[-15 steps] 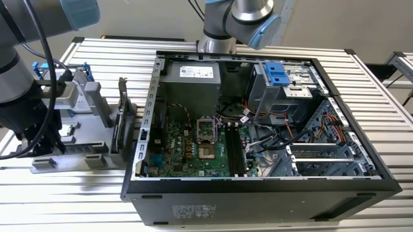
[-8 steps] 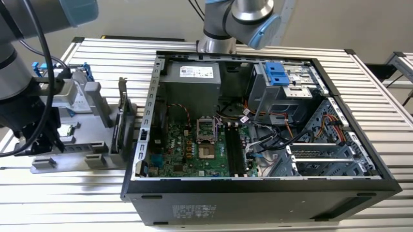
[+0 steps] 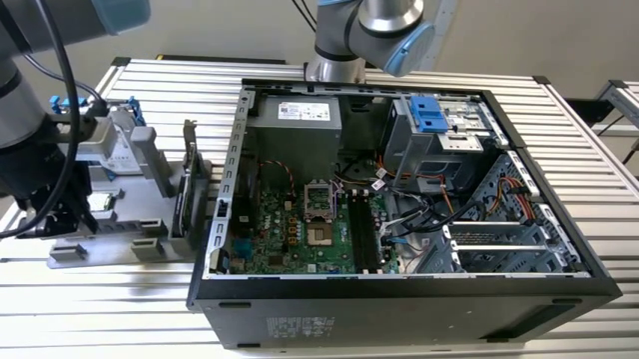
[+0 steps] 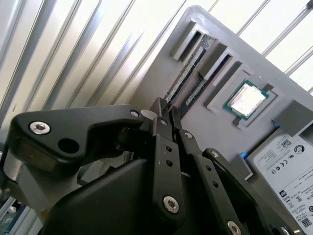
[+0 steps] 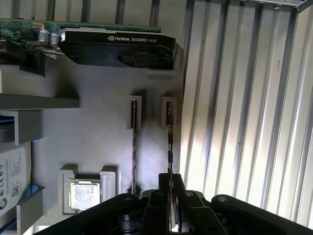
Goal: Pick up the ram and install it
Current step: 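Pick up the ram and move it above insertion slot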
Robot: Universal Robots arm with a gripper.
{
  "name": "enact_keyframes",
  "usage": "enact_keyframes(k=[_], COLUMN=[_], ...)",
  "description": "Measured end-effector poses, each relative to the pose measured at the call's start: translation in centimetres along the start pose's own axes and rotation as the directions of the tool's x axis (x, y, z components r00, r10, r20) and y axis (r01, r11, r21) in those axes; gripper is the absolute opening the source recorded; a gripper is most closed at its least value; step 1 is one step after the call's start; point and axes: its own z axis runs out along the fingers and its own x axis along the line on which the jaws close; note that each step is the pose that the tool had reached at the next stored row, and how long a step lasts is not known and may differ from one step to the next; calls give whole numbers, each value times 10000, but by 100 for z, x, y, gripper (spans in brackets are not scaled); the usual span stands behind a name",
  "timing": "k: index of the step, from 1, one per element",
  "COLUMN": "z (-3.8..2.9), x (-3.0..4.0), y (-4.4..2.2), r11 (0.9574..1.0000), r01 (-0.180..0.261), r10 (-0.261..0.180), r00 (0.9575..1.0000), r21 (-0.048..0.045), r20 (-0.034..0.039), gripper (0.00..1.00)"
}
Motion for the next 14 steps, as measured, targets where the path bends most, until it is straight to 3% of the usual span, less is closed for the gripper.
enact_keyframes(k=[14], z=[-89], x=[-1], y=[-1], r11=[10000], r01=[0], r10=[0], r00=[10000], r21=[-1], r20=[-1], gripper=[0])
